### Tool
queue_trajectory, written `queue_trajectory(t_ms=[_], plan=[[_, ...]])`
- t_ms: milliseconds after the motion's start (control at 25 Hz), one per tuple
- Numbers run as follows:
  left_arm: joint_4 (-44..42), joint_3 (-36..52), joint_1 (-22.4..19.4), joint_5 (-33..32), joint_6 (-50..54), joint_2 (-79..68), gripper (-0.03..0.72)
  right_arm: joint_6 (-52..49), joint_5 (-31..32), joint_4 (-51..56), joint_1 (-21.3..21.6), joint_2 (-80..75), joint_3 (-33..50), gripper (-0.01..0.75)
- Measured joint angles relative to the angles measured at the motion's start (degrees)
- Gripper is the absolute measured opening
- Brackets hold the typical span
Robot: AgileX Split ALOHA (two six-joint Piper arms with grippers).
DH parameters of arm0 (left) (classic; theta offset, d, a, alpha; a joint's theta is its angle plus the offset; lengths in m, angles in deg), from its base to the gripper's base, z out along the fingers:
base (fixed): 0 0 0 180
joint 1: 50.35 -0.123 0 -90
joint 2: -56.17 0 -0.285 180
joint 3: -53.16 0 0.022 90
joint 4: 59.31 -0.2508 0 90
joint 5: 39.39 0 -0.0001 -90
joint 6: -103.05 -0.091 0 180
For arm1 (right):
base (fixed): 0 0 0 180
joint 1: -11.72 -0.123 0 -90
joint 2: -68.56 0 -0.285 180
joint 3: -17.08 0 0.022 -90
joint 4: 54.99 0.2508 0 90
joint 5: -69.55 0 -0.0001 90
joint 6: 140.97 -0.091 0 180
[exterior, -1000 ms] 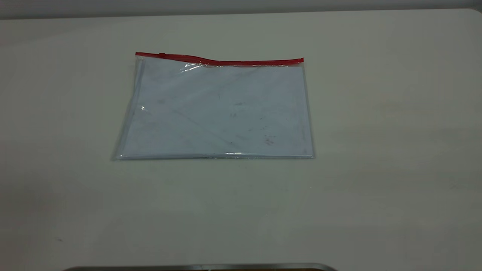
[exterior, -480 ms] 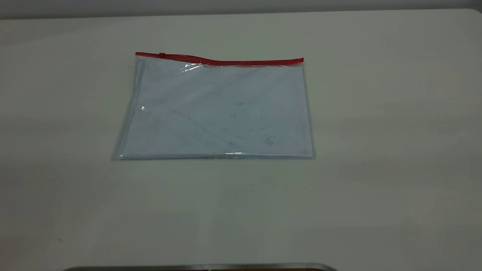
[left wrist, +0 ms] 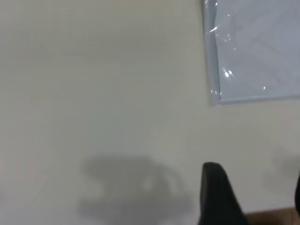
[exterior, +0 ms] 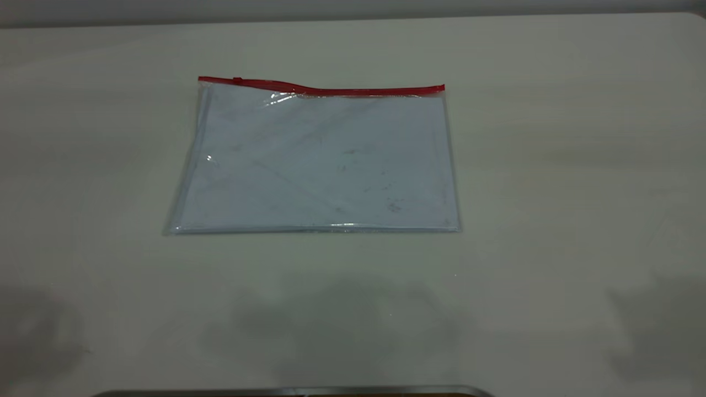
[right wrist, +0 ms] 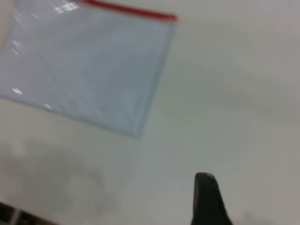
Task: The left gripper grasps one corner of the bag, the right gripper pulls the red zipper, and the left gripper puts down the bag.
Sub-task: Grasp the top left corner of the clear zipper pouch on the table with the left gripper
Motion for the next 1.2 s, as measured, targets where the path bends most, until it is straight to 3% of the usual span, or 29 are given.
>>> queue_trajectory(t_ms=[80,280,600,920,1200], plan=[[1.67,-1.71,0.0,3.52,-1.08,-6.28,0.512,8.36,-1.82,7.5,-1.42,-7.03,-3.34,0.517],[2.62,-7.65,0.0,10.28,-2.25,-19.77,0.536,24.11,-5.79,21.64,-9.59,-25.29,-11.93,0.518],[2.84,-19.44,-2.43,14.69,-6.54,-40.99,0.536,28.01,-6.84,27.14,-15.99,-45.58,-24.16,0.503],[8.41,-35.46,-6.22,14.45,-14.43,-63.13,0.528,28.18,-6.85,31.22,-17.16,-52.18,-27.76,0.495],[27.52,-52.95,-6.22,5.9,-33.85,-79.9,0.519,28.22,-6.85,31.77,-17.16,-52.48,-27.76,0.495]])
